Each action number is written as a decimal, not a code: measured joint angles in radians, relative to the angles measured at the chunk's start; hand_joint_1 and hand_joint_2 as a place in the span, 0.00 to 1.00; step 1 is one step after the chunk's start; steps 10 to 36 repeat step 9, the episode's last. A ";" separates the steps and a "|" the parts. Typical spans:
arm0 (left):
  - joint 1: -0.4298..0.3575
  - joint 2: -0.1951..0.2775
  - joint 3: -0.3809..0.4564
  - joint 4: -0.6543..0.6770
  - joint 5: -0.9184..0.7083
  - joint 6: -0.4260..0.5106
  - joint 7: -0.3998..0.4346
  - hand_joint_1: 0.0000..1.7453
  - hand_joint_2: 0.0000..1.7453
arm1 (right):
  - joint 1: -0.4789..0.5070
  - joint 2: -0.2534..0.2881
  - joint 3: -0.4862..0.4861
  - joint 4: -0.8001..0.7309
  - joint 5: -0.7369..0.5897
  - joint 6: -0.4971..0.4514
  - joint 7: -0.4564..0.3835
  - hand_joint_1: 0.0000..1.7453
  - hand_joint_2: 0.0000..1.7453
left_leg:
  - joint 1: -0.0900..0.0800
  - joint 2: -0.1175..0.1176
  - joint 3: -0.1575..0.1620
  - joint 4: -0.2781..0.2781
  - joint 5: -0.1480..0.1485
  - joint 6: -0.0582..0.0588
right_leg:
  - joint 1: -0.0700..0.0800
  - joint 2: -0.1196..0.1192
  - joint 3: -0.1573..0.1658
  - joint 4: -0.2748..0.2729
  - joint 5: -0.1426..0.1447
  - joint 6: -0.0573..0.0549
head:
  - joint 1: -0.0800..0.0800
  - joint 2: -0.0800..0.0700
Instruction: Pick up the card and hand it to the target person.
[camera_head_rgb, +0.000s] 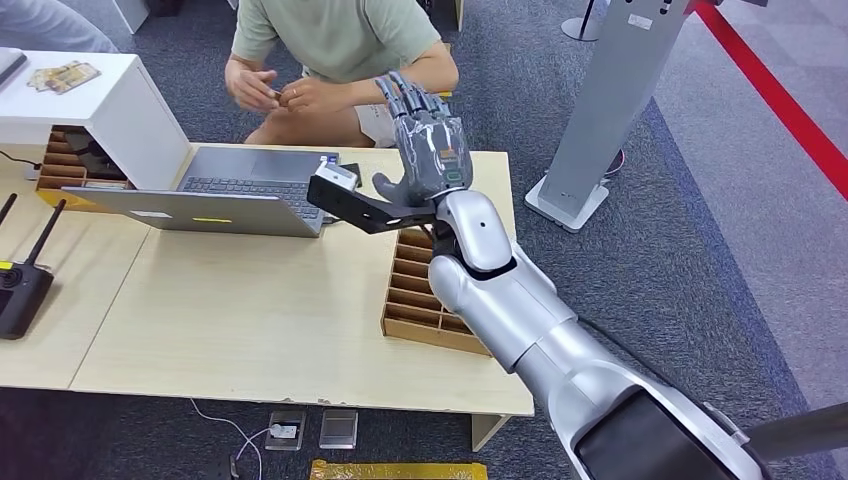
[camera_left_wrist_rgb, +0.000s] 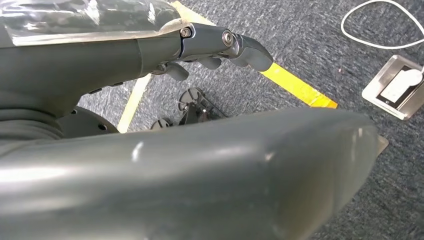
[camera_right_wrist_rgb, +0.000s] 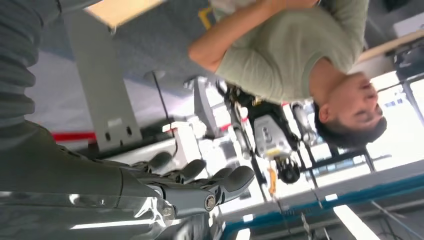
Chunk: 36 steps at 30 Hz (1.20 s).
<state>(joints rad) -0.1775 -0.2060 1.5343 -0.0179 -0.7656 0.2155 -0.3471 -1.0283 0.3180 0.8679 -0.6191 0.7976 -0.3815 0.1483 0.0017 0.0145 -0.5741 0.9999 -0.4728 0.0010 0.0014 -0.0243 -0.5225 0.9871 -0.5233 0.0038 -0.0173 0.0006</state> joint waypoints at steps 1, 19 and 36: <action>0.000 0.000 0.000 0.000 0.014 0.003 0.003 0.00 0.00 | 0.026 -0.003 -0.010 -0.029 -0.044 0.024 -0.011 0.00 1.00 | 0.000 0.000 0.000 0.000 0.000 0.000 | 0.000 0.000 0.000 0.000 0.000 0.000 | 0.000 0.000; 0.008 -0.004 0.000 -0.002 0.095 0.008 0.016 0.00 0.00 | 0.248 -0.104 -0.084 -0.293 -0.448 0.197 -0.062 0.00 1.00 | 0.000 0.000 0.000 0.000 0.000 0.000 | 0.000 0.000 0.000 -0.002 0.000 0.000 | 0.000 0.000; 0.008 -0.004 0.000 -0.002 0.095 0.008 0.016 0.00 0.00 | 0.248 -0.104 -0.084 -0.293 -0.448 0.197 -0.062 0.00 1.00 | 0.000 0.000 0.000 0.000 0.000 0.000 | 0.000 0.000 0.000 -0.002 0.000 0.000 | 0.000 0.000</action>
